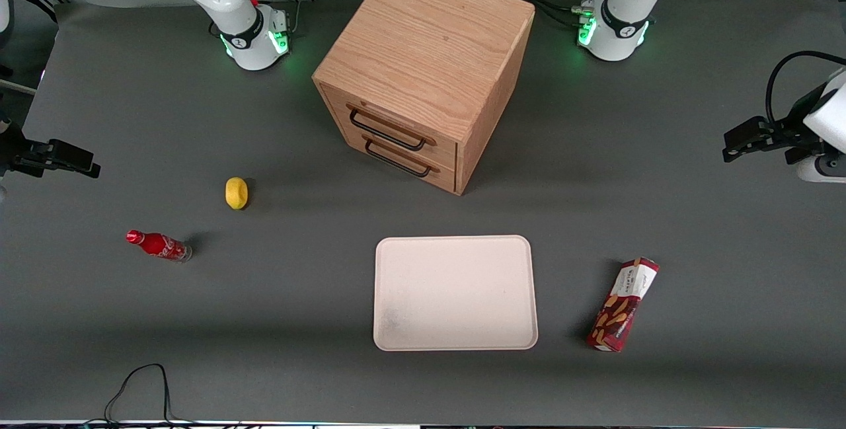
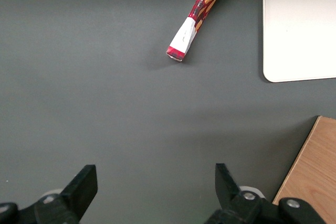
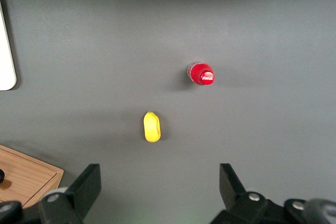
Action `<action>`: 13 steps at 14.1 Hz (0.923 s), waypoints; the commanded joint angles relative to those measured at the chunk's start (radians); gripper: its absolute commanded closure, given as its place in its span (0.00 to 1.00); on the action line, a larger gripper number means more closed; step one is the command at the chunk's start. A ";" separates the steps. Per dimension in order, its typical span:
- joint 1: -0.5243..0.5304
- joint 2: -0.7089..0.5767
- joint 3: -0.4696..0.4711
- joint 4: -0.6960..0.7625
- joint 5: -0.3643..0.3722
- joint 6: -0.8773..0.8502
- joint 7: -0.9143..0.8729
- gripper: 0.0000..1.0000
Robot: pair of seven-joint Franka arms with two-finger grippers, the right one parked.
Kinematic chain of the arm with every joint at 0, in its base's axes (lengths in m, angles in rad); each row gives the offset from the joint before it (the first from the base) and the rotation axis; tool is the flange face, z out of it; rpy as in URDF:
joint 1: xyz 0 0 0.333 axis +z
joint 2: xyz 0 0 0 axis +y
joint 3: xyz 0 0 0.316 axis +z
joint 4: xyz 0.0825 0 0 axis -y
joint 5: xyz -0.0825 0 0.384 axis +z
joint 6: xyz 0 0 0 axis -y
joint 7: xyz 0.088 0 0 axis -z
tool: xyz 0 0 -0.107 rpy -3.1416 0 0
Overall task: Place red cookie box on tray
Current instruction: 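Move the left gripper down toward the red shortbread box beside the tray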
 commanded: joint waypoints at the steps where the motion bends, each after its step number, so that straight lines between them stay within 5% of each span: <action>1: -0.004 0.003 0.007 0.021 -0.015 -0.029 0.003 0.00; 13: -0.051 0.122 -0.027 0.096 -0.018 0.052 -0.032 0.00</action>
